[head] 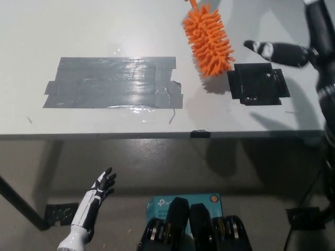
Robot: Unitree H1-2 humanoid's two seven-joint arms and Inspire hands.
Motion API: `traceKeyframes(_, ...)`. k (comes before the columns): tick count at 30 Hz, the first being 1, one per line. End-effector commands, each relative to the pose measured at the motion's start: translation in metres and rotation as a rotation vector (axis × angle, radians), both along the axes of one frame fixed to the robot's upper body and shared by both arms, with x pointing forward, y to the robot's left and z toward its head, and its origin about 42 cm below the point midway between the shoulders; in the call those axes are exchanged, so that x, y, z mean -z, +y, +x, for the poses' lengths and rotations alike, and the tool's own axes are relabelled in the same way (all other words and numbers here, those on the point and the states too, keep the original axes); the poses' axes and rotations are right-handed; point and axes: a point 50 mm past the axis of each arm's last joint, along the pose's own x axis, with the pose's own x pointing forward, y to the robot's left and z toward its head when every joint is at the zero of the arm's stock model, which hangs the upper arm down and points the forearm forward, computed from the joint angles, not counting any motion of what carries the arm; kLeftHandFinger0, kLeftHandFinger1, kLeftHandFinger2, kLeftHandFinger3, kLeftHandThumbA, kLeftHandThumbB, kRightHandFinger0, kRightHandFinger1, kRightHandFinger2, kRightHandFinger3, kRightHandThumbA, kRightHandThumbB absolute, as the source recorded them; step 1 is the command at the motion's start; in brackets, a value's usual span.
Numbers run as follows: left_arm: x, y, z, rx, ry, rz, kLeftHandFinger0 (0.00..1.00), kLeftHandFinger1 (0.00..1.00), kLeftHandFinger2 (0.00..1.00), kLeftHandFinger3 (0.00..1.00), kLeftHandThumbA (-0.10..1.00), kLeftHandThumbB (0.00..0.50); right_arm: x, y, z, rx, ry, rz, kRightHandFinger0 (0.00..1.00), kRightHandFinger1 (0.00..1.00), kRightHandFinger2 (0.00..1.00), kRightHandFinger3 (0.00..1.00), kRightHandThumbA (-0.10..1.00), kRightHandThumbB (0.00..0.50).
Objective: A person hands an oraange duster to the robot and the robot grabs it with its right hand and places it on the black marked spot infron tof it on the desk
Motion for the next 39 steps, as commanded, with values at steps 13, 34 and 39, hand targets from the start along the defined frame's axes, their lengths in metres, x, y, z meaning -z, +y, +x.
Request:
traceKeyframes(13,-0.022,-0.005,0.012,0.041,-0.100,0.015,1.00,1.00,1.00,1.00,1.00,0.118,-0.034,0.057,0.140,0.060,0.425,-0.045,1.00,1.00,1.00,1.00,1.00,0.338)
traceKeyframes(34,-0.027,-0.003,0.010,0.056,-0.095,0.027,1.00,1.00,1.00,1.00,1.00,0.161,-0.001,0.083,0.161,-0.141,0.661,0.090,1.00,1.00,1.00,1.00,1.00,0.340)
traceKeyframes(39,-0.029,-0.003,0.011,0.056,-0.108,0.027,1.00,1.00,1.00,1.00,1.00,0.169,0.002,0.086,0.160,-0.142,0.689,0.054,1.00,1.00,1.00,1.00,1.00,0.335)
